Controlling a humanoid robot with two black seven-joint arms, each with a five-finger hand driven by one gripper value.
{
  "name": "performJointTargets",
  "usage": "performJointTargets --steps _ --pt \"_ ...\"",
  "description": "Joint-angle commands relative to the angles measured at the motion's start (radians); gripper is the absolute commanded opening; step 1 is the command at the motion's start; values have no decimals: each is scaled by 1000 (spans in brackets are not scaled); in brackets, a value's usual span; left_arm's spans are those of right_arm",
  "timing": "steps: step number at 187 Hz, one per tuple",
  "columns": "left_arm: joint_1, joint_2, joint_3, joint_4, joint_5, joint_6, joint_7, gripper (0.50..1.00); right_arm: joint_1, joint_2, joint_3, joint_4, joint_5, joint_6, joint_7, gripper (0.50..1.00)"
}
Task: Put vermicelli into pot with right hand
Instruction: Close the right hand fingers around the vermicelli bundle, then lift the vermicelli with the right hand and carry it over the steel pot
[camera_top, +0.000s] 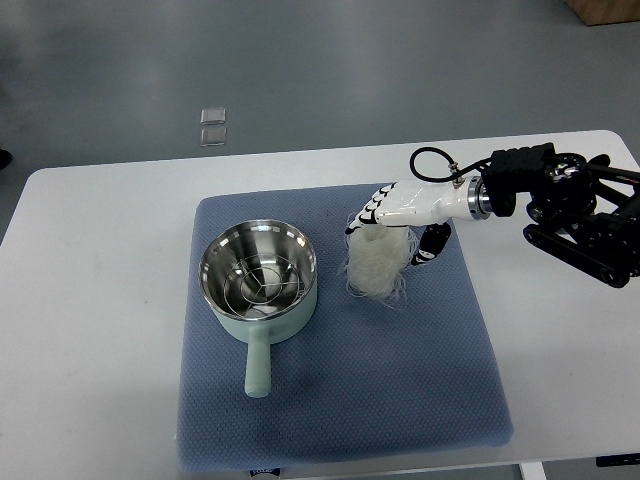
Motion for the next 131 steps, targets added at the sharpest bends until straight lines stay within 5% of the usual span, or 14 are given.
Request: performJointTargets --steps 1,93,115,131 --pt "0 0 0 0 -1 0 1 1000 0 3 -10 0 -4 -7 5 913" --pt "-8 0 1 1 0 0 1 1000 -20 69 -38 -39 -1 -11 12 862" --pt "-8 0 1 1 0 0 -1 1000 -23 80 -38 -55 -4 -12 8 748" --pt "-8 0 1 1 -1 0 1 1000 -28 80 -38 -65 -5 -11 5 592"
